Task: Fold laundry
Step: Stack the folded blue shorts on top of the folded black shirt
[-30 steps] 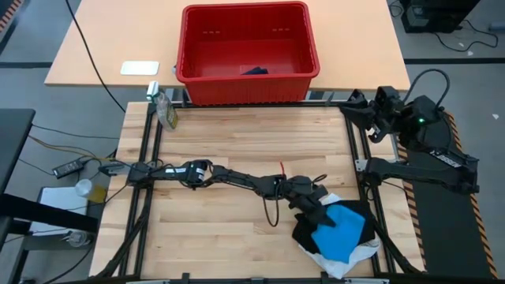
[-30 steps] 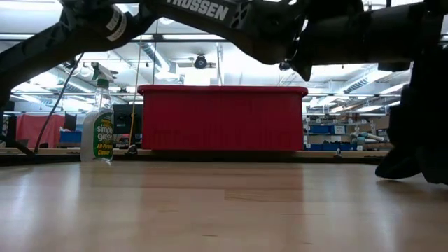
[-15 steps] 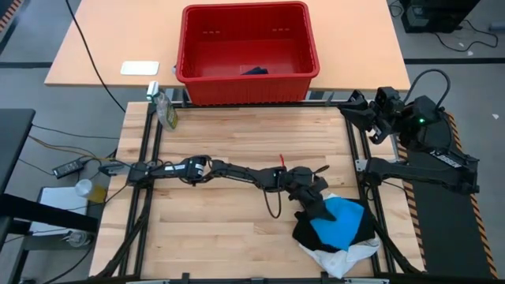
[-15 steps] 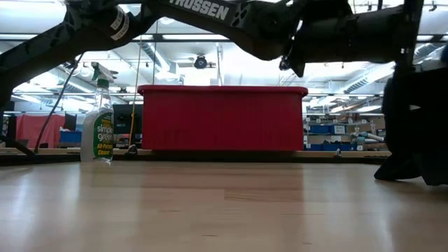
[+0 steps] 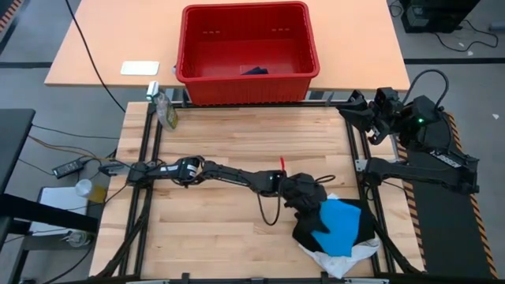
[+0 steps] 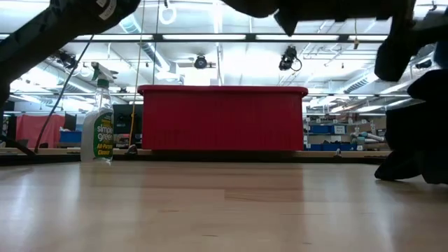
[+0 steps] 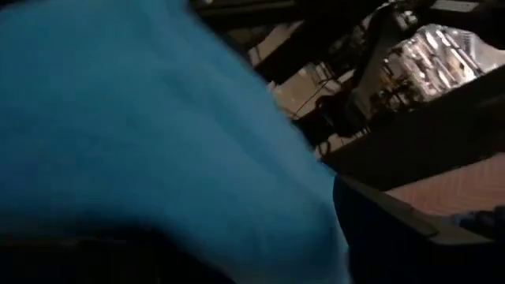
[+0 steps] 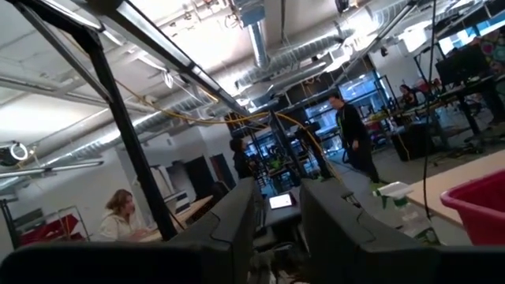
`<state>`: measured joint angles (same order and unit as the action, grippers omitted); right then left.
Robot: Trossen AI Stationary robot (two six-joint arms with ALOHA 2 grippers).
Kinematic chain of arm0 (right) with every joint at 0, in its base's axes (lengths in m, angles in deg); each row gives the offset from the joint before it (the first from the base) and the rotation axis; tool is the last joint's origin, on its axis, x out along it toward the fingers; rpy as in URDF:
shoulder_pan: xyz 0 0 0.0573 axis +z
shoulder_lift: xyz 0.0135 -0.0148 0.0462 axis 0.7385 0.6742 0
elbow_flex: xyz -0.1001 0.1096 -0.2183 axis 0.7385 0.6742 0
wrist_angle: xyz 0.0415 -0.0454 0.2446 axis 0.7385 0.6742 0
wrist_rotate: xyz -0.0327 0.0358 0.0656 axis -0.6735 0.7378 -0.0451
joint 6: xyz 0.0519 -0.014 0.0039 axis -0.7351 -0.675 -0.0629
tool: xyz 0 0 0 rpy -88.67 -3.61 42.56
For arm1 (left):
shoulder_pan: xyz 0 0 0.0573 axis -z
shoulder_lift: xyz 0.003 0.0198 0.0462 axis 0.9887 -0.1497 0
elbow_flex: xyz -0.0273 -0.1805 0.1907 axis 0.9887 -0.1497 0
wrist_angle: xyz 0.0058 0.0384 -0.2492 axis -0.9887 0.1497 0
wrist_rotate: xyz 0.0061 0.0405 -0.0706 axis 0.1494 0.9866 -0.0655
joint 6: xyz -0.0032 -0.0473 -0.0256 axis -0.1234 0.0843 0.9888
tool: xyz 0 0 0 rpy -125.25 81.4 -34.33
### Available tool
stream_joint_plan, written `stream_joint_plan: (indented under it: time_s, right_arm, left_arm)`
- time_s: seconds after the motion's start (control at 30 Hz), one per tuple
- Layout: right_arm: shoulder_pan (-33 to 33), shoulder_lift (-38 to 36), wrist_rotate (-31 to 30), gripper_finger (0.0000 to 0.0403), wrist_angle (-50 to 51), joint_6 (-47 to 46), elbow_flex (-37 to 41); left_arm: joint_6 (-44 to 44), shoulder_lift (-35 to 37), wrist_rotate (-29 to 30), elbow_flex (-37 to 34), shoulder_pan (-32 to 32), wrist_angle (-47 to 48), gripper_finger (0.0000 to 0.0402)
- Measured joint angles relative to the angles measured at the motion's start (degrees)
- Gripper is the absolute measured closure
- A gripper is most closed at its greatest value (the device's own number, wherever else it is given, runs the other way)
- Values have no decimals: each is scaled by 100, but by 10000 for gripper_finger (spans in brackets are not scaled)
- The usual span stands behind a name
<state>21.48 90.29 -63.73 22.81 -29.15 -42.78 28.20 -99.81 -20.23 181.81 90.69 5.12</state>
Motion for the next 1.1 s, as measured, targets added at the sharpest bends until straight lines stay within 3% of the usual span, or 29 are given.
stream_joint_plan:
  time_s: [0.17,0.3,0.47,0.73,0.83,0.93,1.03,1.1]
  right_arm:
    - [-26,-2,-11,290,-1,43,0]
    - [-26,7,-6,290,3,8,0]
    - [-26,9,-2,290,1,-65,0]
    - [-26,9,85,290,5,-88,0]
    - [-5,9,611,290,46,-127,0]
    - [204,9,1549,291,230,-187,0]
    - [649,21,2421,297,798,-248,4]
    - [1081,26,2681,306,1364,-147,72]
  left_arm:
    - [-209,4,322,-4,149,-38,141]
    - [-297,8,426,0,150,458,147]
    - [-901,20,425,-2,43,1379,154]
    - [-1577,359,326,-4,28,1463,159]
    - [-1630,439,325,-4,53,1579,159]
    - [-1781,500,348,-7,57,1652,159]
    - [-1938,532,522,2,49,1691,159]
    - [-2009,531,635,-2,41,1836,159]
